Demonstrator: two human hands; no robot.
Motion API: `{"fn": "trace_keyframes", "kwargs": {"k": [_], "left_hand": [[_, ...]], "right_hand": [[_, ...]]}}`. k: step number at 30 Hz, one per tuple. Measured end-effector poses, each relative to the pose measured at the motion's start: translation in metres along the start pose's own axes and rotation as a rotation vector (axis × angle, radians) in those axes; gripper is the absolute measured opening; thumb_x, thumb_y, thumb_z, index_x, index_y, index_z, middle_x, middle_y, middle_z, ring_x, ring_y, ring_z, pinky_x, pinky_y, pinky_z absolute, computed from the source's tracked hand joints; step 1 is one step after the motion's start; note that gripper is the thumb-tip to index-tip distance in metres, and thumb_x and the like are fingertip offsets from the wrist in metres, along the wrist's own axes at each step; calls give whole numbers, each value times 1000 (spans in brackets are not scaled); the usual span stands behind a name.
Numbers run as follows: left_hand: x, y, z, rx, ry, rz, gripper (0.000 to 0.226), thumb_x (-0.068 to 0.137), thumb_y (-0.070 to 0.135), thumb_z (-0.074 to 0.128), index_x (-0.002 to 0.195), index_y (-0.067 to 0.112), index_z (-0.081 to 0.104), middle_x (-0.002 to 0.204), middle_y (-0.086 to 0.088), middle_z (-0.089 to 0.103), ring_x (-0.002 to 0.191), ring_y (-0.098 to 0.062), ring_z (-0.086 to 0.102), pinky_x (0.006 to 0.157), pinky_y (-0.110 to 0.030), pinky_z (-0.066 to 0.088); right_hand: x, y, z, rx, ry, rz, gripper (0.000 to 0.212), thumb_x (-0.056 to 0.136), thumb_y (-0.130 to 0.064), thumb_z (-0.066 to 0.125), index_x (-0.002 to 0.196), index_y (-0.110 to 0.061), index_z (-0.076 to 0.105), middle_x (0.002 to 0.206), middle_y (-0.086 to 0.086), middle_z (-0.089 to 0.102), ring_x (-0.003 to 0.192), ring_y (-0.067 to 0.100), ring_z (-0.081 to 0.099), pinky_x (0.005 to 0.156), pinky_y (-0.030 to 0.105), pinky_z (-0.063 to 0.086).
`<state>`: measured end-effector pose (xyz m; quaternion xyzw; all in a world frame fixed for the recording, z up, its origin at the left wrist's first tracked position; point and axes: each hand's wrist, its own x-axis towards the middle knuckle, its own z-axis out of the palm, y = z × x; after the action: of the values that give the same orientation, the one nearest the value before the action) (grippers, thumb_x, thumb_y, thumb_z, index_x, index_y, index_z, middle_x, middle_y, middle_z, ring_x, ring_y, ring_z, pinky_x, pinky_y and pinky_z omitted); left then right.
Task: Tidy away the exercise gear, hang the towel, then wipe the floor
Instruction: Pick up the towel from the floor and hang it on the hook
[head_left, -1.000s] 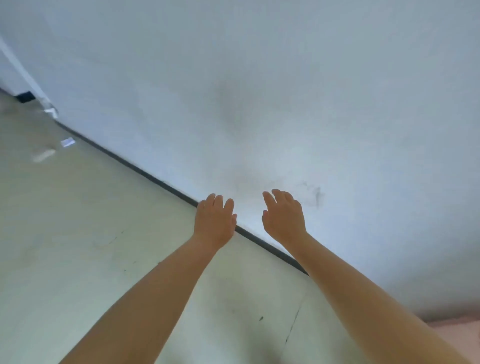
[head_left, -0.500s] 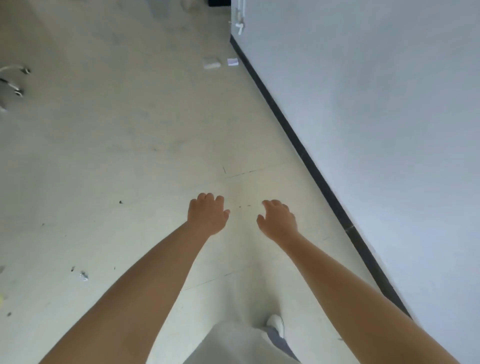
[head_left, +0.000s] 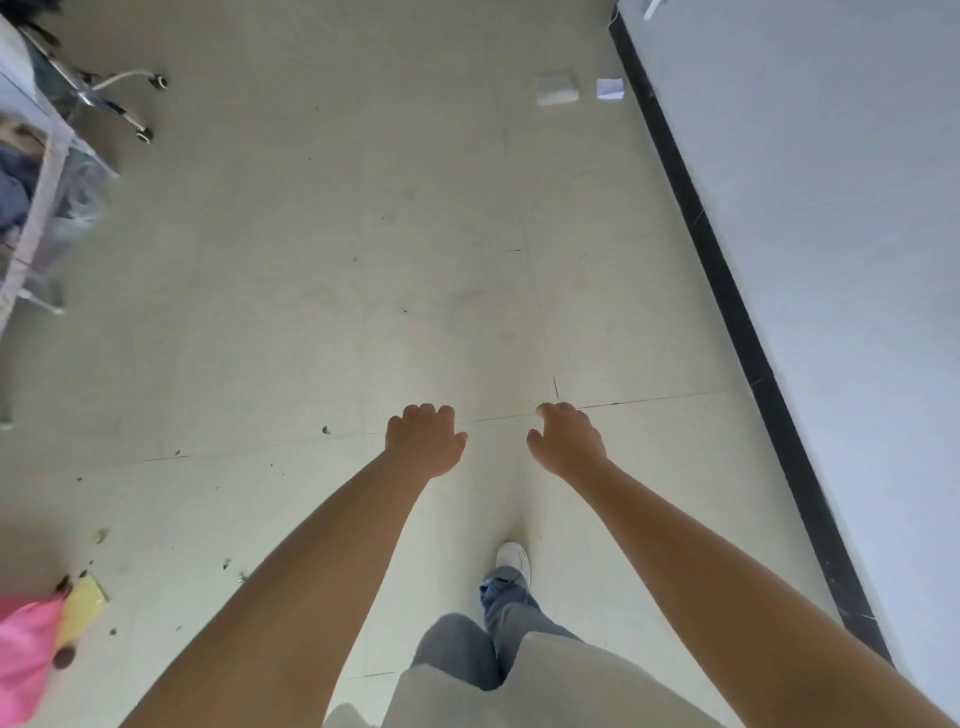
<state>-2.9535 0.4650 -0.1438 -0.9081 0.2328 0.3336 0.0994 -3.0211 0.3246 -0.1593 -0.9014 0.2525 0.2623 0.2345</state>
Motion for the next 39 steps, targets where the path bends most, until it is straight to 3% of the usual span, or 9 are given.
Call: {"fn": "trace_keyframes", "kwargs": {"k": [8,17,25,39], "left_hand": [[163,-89,-149,40,63,-6,46,100,38,29,131,7,44,132,-11,50,124,-27,44,99,-35,37],[369,-158,-329,102,42,86,46,100,38,31,133,8,43,136,-12,46,127,-28,41,102,-36,34],[570,-159,-486,206,72,184,46,100,38,29,131,7,44,135,-12,48,125,-28,42,101,-37,35],[893,-136,-780,275,141,269,45,100,36,30,132,7,43,134,-12,48,124,-27,43,100,-36,37]], "right_hand": [[181,-106,-106,-136,37,-95,40,97,-30,39,131,-10,46,132,9,50,123,25,45,97,35,40],[379,-195,-236,-77,37,74,39,97,-26,40,132,-10,45,135,9,48,125,25,44,99,35,39],[585,-228,-356,8,81,138,37,96,-24,41,129,-7,48,132,10,50,122,27,46,97,35,40],[922,-274,-624,60,195,194,37,95,-23,41,128,-6,48,130,11,51,120,28,47,97,36,39]]}}
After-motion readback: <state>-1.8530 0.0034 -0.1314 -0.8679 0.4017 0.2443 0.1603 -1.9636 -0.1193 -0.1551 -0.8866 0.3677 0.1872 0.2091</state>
